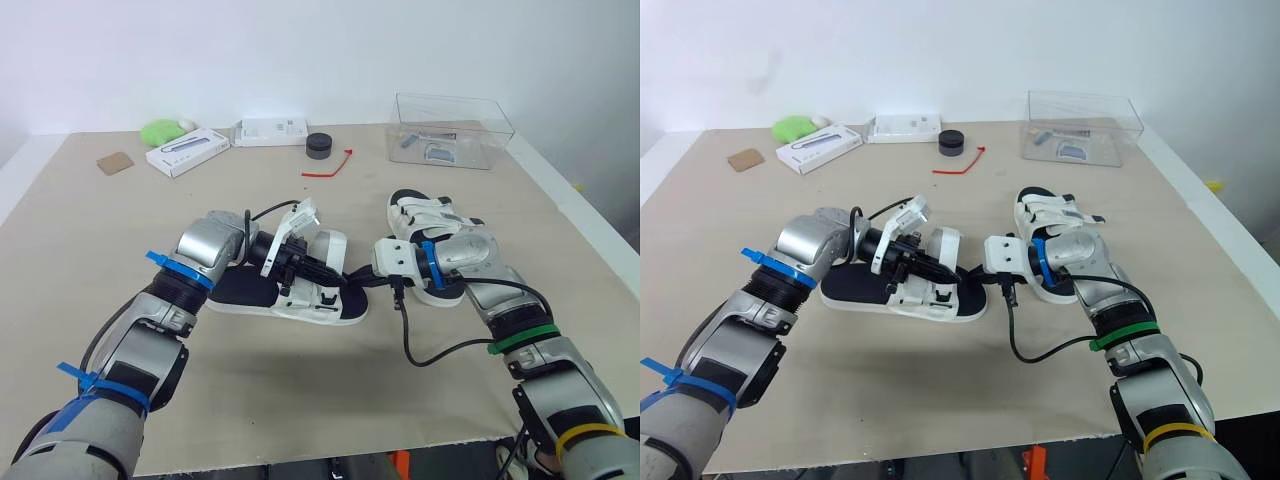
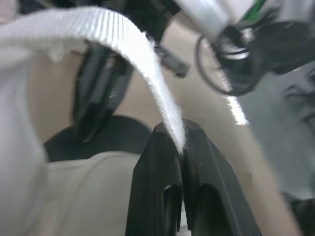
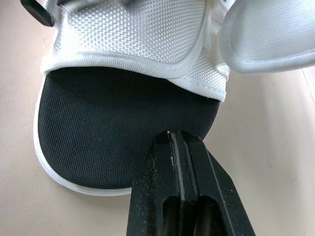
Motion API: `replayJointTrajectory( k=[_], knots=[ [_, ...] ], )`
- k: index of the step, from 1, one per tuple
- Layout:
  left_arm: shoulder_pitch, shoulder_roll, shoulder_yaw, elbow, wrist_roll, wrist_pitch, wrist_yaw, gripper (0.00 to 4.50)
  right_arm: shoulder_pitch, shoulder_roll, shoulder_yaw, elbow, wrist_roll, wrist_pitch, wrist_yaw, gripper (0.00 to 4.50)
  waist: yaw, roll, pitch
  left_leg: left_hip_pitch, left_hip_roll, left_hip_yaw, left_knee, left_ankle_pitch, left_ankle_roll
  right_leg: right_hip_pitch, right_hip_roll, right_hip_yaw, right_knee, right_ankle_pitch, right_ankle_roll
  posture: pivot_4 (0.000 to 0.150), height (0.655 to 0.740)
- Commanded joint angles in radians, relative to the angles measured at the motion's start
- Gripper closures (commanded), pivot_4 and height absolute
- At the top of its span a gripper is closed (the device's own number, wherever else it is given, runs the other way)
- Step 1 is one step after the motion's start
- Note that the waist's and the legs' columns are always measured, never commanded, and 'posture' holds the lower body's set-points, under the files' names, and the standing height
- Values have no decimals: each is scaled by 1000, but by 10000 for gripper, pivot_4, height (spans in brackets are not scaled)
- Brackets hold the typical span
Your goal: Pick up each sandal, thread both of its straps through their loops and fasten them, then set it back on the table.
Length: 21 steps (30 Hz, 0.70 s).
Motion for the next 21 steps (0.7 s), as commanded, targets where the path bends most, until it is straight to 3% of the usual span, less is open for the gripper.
replayJointTrajectory(
  k=[1,21],
  knots=[
    [-19,16,27,-73,-51,64,-33,43770,4,-18,2,7,-19,10,3,45000,0,0,0,0,0,0,0,0,0,0,0,0,0,0,0,1500,7400],
    [9,6,11,-43,-13,23,17,43770,8,-19,6,-2,-19,10,10,45000,0,0,0,0,0,0,0,0,0,0,0,0,0,0,0,1500,7400]
  ],
)
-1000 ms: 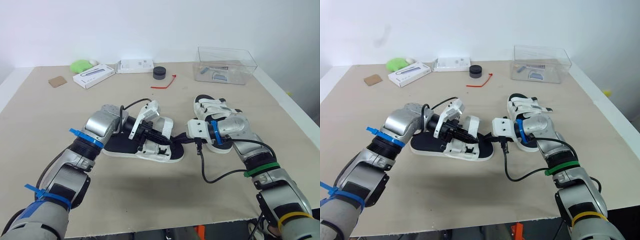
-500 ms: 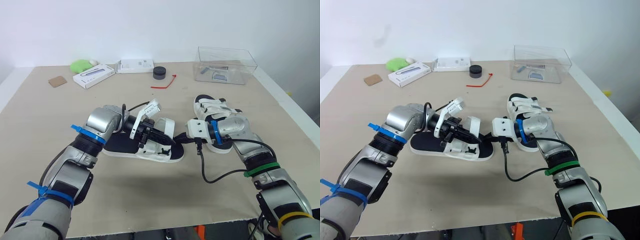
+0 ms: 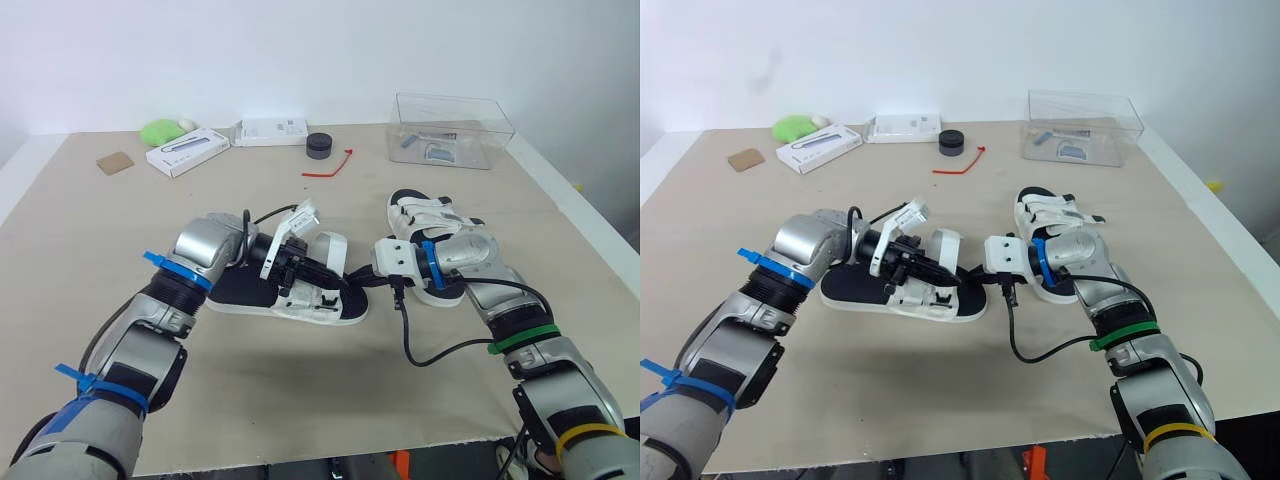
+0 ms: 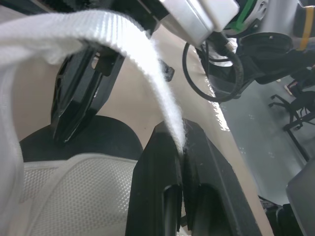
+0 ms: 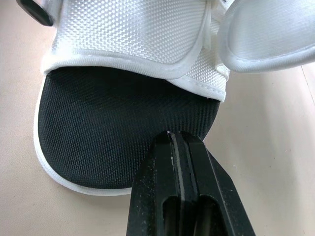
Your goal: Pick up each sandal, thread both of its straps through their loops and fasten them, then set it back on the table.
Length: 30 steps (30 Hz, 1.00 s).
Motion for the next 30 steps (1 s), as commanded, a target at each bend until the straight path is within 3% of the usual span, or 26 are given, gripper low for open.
replayJointTrajectory(
  k=[1,12,19,30],
  knots=[
    [3,2,9,-29,-2,-13,-6,43770,7,-18,6,1,-20,10,6,45000,0,0,0,0,0,0,0,0,0,0,0,0,0,0,0,1500,7400],
    [21,17,-22,-47,7,2,-30,43770,4,-20,3,5,-21,11,7,45000,0,0,0,0,0,0,0,0,0,0,0,0,0,0,0,1500,7400],
    [16,-14,-17,83,84,-93,52,43770,0,-13,6,11,-21,9,7,45000,0,0,0,0,0,0,0,0,0,0,0,0,0,0,0,1500,7400],
    [-37,5,21,46,24,-9,-36,43770,-6,-13,7,17,-23,6,9,45000,0,0,0,0,0,0,0,0,0,0,0,0,0,0,0,1500,7400]
  ],
)
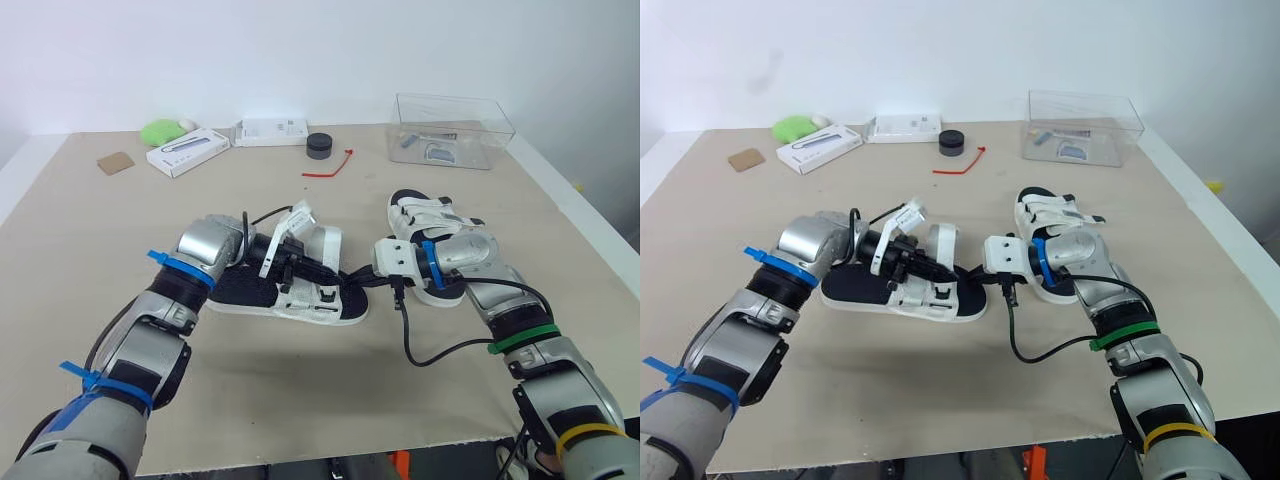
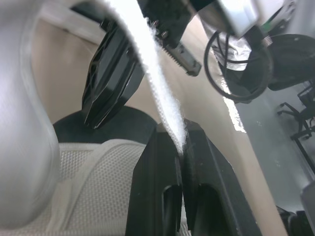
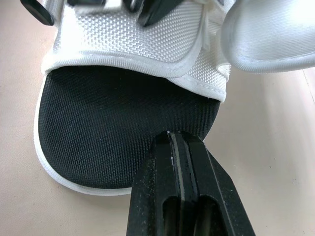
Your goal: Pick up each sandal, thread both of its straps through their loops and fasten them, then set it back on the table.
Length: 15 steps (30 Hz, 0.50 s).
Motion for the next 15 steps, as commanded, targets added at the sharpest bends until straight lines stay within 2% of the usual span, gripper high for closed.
replayJointTrajectory(
  k=[1,15],
  knots=[
    [-12,14,7,-59,-21,27,-32,43770,-6,-13,6,16,-22,8,3,45000,0,0,0,0,0,0,0,0,0,0,0,0,0,0,0,1500,7400],
    [23,20,-15,-117,-19,71,-36,43770,-17,-11,9,31,-25,0,3,45000,0,0,0,0,0,0,0,0,0,0,0,0,0,0,0,1500,7400]
  ],
)
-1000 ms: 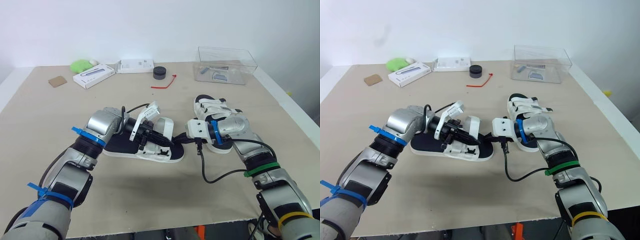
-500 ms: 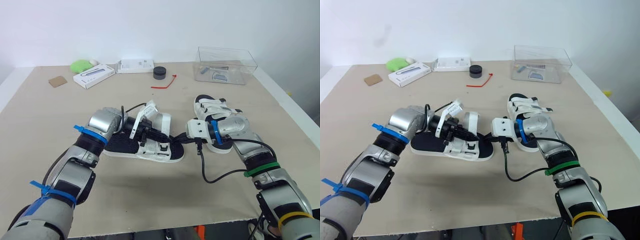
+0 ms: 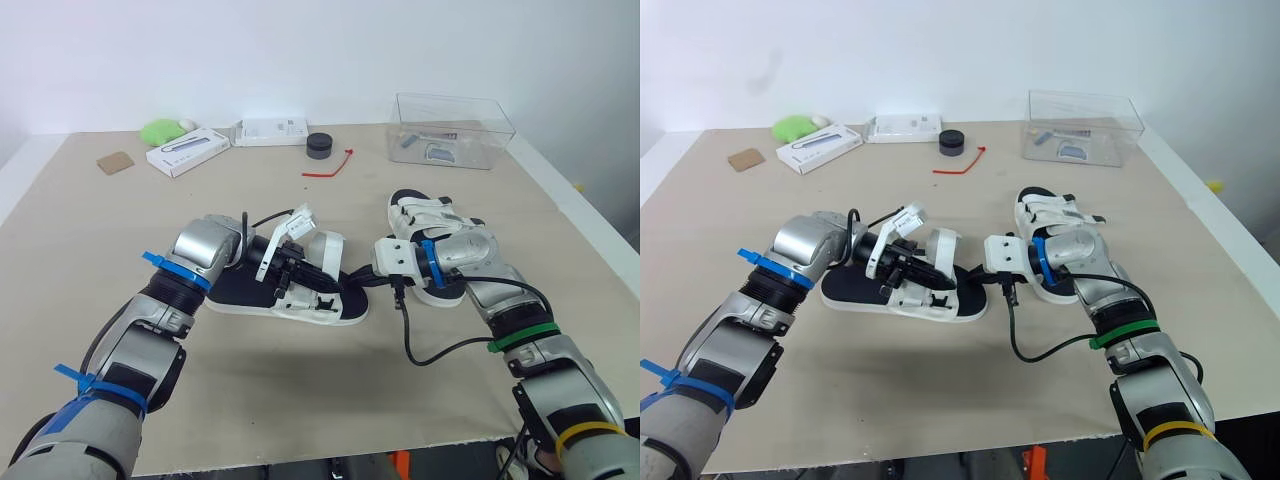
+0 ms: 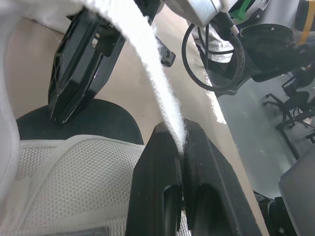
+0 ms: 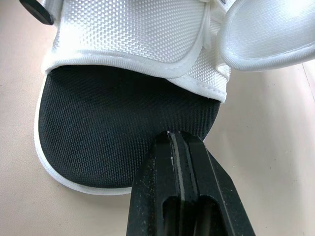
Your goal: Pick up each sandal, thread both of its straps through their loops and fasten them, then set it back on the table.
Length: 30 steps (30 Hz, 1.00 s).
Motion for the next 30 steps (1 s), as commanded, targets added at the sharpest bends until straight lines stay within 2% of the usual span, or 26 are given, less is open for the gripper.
replayJointTrajectory(
  k=[1,7,17,30],
  knots=[
    [-3,6,2,-37,-13,16,-3,43770,-6,-12,5,20,-25,4,0,45000,0,0,0,0,0,0,0,0,0,0,0,0,0,0,0,1500,7400],
    [-32,-3,38,-45,-51,66,6,43770,-6,-13,6,19,-25,4,1,45000,0,0,0,0,0,0,0,0,0,0,0,0,0,0,0,1500,7400],
    [19,37,-13,-119,-46,78,-5,43770,-5,-13,9,22,-26,-3,3,45000,0,0,0,0,0,0,0,0,0,0,0,0,0,0,0,1500,7400],
    [17,16,-16,-34,-18,15,32,43770,-5,-14,11,21,-27,-5,6,45000,0,0,0,0,0,0,0,0,0,0,0,0,0,0,0,1500,7400]
  ],
)
